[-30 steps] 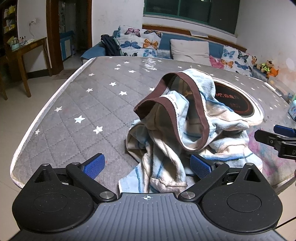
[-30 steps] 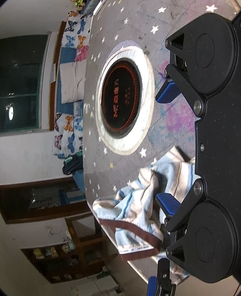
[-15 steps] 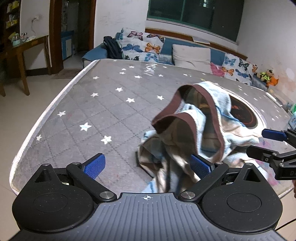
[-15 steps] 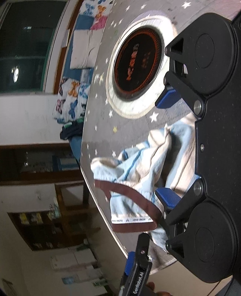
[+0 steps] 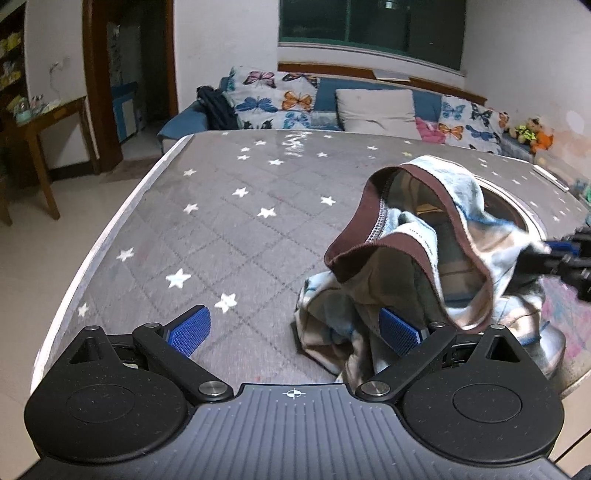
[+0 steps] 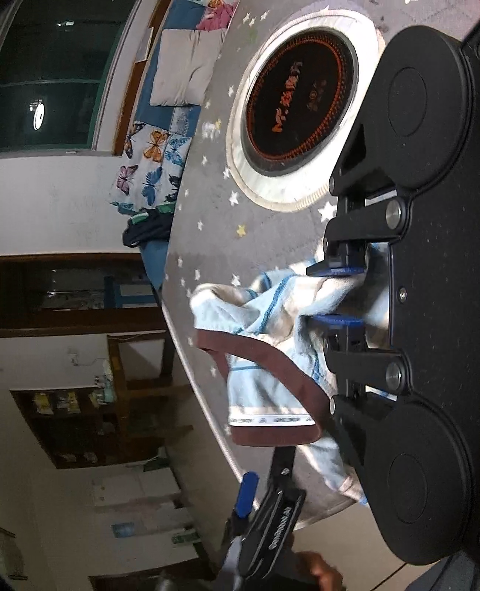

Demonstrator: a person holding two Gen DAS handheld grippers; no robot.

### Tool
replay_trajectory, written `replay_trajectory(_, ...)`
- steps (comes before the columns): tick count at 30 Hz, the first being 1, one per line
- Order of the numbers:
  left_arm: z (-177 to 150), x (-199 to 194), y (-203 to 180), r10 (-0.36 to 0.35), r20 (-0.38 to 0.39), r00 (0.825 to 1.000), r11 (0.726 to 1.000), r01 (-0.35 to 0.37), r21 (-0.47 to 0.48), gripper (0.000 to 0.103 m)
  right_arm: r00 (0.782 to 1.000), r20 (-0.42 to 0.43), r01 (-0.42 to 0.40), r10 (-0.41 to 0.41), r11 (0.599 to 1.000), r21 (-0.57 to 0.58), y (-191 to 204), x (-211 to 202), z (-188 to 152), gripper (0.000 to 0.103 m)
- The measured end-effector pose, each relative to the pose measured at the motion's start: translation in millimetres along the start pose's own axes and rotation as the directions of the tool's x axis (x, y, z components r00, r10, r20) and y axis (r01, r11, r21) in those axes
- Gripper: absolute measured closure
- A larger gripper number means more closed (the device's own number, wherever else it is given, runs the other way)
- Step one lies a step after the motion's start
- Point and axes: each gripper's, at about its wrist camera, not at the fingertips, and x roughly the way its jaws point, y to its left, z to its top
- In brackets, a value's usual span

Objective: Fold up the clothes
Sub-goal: 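Grasp the shirt hem with the left gripper while the right gripper grasps the collar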

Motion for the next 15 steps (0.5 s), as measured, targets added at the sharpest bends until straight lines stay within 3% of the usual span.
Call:
replay_trajectory(6,6,6,-8,-0.032,0.027,0.999,0.998,0.03,0.056,0.004,0.995,0.052,0.087,-0.088,0.996,0.025,-16,-25,4,0.091)
replay_trajectory(13,9,3,-30,-0.134,0.069,0.989,0.978,0.121,0.169,0.004,0.979,0.019,0.2,-0.202,0.977,0.075,-44,-37,-6,0.091)
replay_trajectory(15,7,3,-37,-0.161,0.075,0.984,0.968,0.143,0.207,0.009,0.976,-0.001,0.218,-0.219,0.973,0.077,-48,-39,-11,0.091)
